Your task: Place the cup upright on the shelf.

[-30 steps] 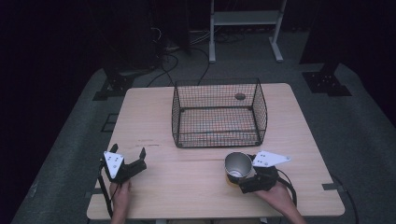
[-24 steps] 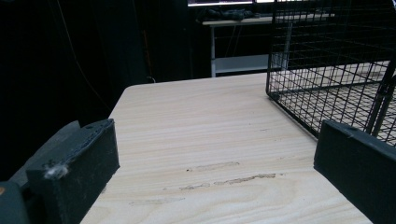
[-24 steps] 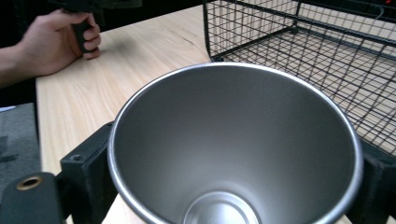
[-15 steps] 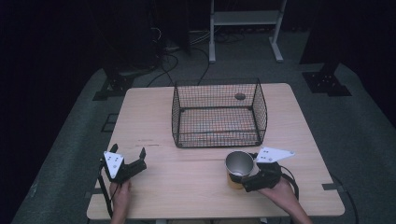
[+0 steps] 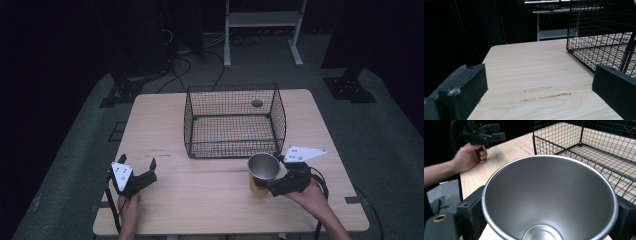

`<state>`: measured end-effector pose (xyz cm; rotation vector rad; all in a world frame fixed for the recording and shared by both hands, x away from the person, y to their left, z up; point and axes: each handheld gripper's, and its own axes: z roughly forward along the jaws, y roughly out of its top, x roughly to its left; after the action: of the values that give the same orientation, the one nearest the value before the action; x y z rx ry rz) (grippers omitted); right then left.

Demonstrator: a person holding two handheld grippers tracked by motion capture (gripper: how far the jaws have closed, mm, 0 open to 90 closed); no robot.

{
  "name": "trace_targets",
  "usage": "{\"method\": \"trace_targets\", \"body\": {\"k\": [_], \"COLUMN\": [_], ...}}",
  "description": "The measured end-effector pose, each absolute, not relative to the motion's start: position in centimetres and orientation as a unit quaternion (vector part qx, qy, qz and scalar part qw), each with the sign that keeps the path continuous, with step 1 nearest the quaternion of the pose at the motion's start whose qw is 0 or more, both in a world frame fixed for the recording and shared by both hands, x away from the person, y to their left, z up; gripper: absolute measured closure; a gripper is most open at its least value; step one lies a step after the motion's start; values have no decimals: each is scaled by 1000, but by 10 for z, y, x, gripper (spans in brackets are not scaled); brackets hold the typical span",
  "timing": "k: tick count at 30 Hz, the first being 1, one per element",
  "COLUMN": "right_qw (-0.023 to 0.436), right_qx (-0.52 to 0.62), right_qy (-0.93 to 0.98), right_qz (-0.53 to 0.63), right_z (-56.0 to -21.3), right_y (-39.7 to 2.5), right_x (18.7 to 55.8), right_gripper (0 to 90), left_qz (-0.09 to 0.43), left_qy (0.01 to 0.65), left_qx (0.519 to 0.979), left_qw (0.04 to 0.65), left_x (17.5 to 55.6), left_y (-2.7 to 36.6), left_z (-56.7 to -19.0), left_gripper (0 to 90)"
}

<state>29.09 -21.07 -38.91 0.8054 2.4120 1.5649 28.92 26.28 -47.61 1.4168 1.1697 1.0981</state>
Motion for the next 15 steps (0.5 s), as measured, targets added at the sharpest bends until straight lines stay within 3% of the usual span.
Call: {"method": "trace_targets", "body": {"k": [15], "right_qw": [62], "right_qx": [259], "right_qy": [798], "right_qz": [541], "right_z": [-352], "right_y": [-211], "right_x": [309], "right_gripper": [95], "left_qz": [450], "left_qy": [480], "left_qx": [580], "left_qw": [480], "left_x": [289], "left_y": [263], "left_z": [-476], "left_gripper": [0]}}
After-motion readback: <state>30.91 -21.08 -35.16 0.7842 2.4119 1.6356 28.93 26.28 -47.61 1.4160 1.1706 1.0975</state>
